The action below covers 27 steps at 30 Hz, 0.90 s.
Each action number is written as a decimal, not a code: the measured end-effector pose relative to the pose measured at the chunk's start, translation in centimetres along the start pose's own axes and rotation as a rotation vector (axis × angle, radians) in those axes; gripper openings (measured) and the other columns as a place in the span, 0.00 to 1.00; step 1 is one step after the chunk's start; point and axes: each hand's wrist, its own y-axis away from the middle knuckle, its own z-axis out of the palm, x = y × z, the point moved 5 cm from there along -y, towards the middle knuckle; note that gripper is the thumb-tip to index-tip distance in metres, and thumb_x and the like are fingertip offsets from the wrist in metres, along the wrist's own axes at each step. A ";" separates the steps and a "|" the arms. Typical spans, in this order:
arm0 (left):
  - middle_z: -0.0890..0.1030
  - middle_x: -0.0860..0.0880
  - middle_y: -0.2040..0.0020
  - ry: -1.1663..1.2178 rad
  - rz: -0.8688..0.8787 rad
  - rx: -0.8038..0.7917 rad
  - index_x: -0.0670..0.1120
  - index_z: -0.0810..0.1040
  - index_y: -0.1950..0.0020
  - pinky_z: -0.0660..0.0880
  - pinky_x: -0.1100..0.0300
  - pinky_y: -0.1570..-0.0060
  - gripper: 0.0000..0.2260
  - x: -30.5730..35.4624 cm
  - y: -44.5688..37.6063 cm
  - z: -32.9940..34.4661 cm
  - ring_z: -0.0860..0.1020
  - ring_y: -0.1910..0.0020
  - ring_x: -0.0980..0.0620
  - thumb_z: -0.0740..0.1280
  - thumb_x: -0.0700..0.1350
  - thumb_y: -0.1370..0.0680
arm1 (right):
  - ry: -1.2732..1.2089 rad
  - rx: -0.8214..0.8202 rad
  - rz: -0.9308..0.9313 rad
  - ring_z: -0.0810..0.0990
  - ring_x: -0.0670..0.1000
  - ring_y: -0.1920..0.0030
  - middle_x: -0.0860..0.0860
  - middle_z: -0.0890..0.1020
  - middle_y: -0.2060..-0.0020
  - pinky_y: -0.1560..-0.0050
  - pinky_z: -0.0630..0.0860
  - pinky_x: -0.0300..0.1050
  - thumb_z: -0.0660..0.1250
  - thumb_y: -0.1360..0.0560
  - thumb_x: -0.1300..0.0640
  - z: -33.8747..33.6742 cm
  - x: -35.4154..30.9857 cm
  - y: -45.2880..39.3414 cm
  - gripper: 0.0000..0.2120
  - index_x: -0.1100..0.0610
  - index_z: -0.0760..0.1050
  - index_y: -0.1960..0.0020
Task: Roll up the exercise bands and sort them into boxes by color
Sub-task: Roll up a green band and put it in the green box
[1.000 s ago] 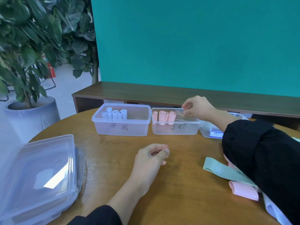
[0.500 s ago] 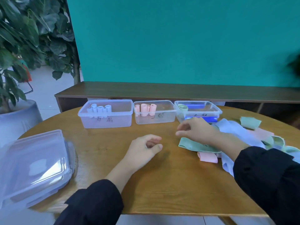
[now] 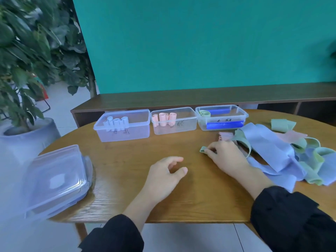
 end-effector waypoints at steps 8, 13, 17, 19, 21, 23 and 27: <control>0.84 0.57 0.44 0.336 -0.053 0.162 0.56 0.82 0.38 0.75 0.70 0.45 0.13 -0.4 0.8 -0.7 0.81 0.46 0.66 0.74 0.48 0.23 | -0.247 0.209 -0.121 0.83 0.46 0.56 0.44 0.87 0.58 0.51 0.80 0.49 0.70 0.22 0.50 -1.4 -3.8 1.1 0.08 0.51 0.86 0.52; 0.85 0.54 0.43 0.499 -0.051 0.312 0.61 0.78 0.34 0.78 0.52 0.37 0.21 -0.7 0.7 -2.1 0.82 0.43 0.60 0.75 0.58 0.26 | -0.686 0.163 -0.182 0.83 0.39 0.53 0.41 0.87 0.57 0.48 0.77 0.37 0.72 0.23 0.54 -2.0 -8.0 2.7 0.06 0.54 0.87 0.52; 0.87 0.52 0.49 0.610 -0.007 0.383 0.53 0.82 0.39 0.80 0.49 0.41 0.12 0.0 1.2 -2.8 0.84 0.46 0.53 0.73 0.46 0.22 | -0.907 0.057 -0.204 0.80 0.34 0.61 0.38 0.85 0.64 0.55 0.71 0.27 0.72 0.22 0.59 -1.9 -9.8 3.8 0.05 0.58 0.87 0.54; 0.87 0.51 0.52 0.653 0.014 0.419 0.52 0.84 0.44 0.81 0.54 0.47 0.09 0.2 1.6 -3.1 0.85 0.50 0.52 0.73 0.42 0.23 | -0.993 0.012 -0.183 0.78 0.38 0.64 0.40 0.83 0.67 0.58 0.72 0.30 0.71 0.22 0.58 -1.5 -9.9 3.9 0.06 0.57 0.86 0.55; 0.87 0.51 0.55 0.680 0.016 0.434 0.51 0.84 0.48 0.80 0.60 0.52 0.08 0.4 2.0 -3.4 0.85 0.54 0.55 0.74 0.40 0.24 | -1.032 -0.021 -0.165 0.76 0.43 0.65 0.47 0.82 0.67 0.59 0.74 0.36 0.71 0.22 0.57 -1.0 -9.8 4.1 0.07 0.57 0.86 0.55; 0.87 0.51 0.59 0.706 0.015 0.445 0.49 0.84 0.49 0.79 0.65 0.57 0.07 0.6 2.4 -3.5 0.83 0.59 0.59 0.75 0.39 0.24 | -1.049 -0.036 -0.144 0.77 0.46 0.64 0.54 0.83 0.66 0.57 0.77 0.44 0.71 0.21 0.55 -0.5 -9.6 4.2 0.07 0.56 0.85 0.56; 0.85 0.52 0.63 0.723 0.016 0.482 0.43 0.84 0.50 0.77 0.68 0.61 0.06 0.6 2.9 -3.6 0.80 0.65 0.61 0.75 0.38 0.25 | -1.061 -0.034 -0.091 0.82 0.48 0.60 0.54 0.86 0.59 0.51 0.81 0.53 0.71 0.21 0.54 -0.1 -9.1 4.4 0.07 0.55 0.85 0.54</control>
